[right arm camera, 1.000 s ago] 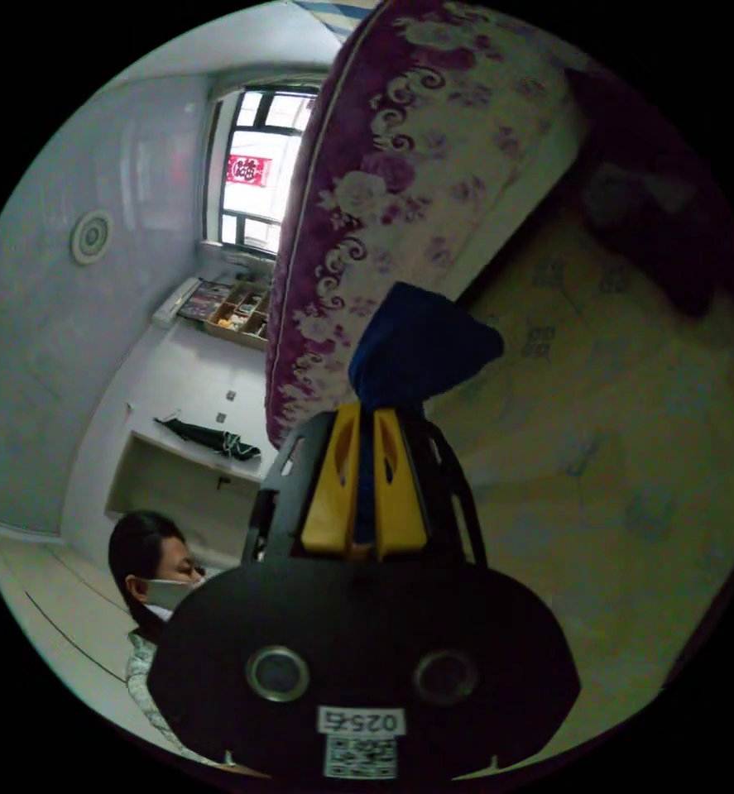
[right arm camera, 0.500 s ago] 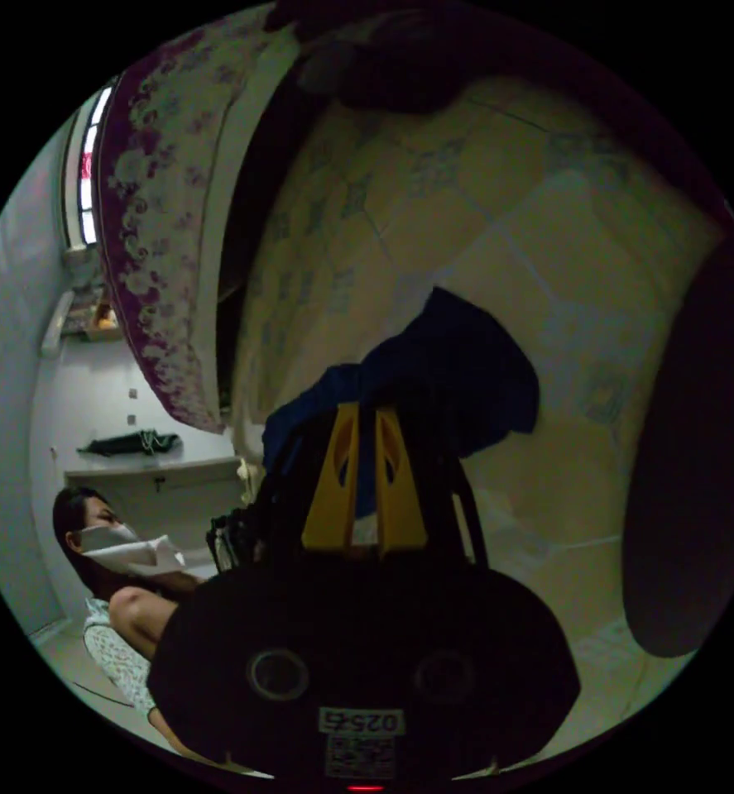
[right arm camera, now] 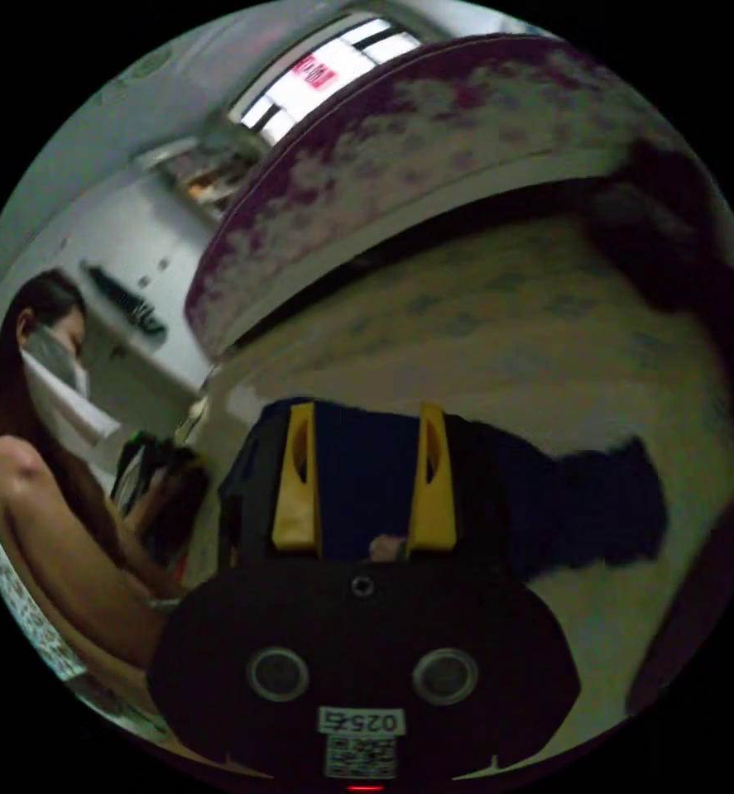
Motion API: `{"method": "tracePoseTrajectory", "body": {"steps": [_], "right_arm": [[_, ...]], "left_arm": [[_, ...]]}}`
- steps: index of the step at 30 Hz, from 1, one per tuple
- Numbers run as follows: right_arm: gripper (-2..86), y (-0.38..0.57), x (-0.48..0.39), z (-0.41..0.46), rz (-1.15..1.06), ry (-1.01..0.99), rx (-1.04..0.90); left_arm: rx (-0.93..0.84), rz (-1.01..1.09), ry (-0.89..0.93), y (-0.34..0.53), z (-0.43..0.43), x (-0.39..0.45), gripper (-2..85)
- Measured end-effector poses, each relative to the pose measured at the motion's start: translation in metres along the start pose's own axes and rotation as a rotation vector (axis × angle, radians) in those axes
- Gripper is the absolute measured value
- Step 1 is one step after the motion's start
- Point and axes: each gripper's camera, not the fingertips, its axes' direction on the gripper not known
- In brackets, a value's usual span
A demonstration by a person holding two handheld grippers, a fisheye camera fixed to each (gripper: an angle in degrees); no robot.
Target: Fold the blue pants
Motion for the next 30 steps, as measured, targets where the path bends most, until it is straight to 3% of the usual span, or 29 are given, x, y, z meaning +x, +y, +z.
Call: {"method": "tracePoseTrajectory", "body": {"steps": [4, 6, 11, 17, 20, 25, 27, 30], "right_arm": [[15.9, -0.039, -0.043, 0.12, -0.233, -0.105, -0.314], [15.8, -0.054, -0.07, 0.188, -0.413, -0.049, -0.481], [14.4, -0.056, -0.099, 0.287, -0.657, 0.15, -0.758], [16.0, -0.032, -0.097, 0.364, -0.682, 0.211, -0.966], [13.2, -0.015, -0.1, 0.391, -0.689, 0.233, -0.946], [10.7, 0.025, -0.13, 0.422, -0.765, 0.24, -1.012], [2.4, 0.044, -0.141, 0.437, -0.803, 0.307, -1.004], [-0.1, 0.054, -0.148, 0.46, -0.853, 0.329, -1.062]], "left_arm": [[-0.097, 0.326, -0.067, -0.136, 0.088, 0.018, 8.2], [-0.226, 0.449, -0.098, -0.211, 0.154, 0.016, 9.2], [-0.476, 0.727, -0.209, -0.293, 0.266, 0.035, 10.1], [-0.781, 0.995, -0.317, -0.312, 0.379, 0.06, 7.8], [-0.809, 1.141, -0.411, -0.309, 0.413, 0.074, 5.5], [-0.881, 1.198, -0.453, -0.303, 0.457, 0.088, 1.0], [-0.884, 1.205, -0.439, -0.3, 0.469, 0.089, -0.6], [-0.853, 1.195, -0.457, -0.298, 0.478, 0.086, -1.1]]}}
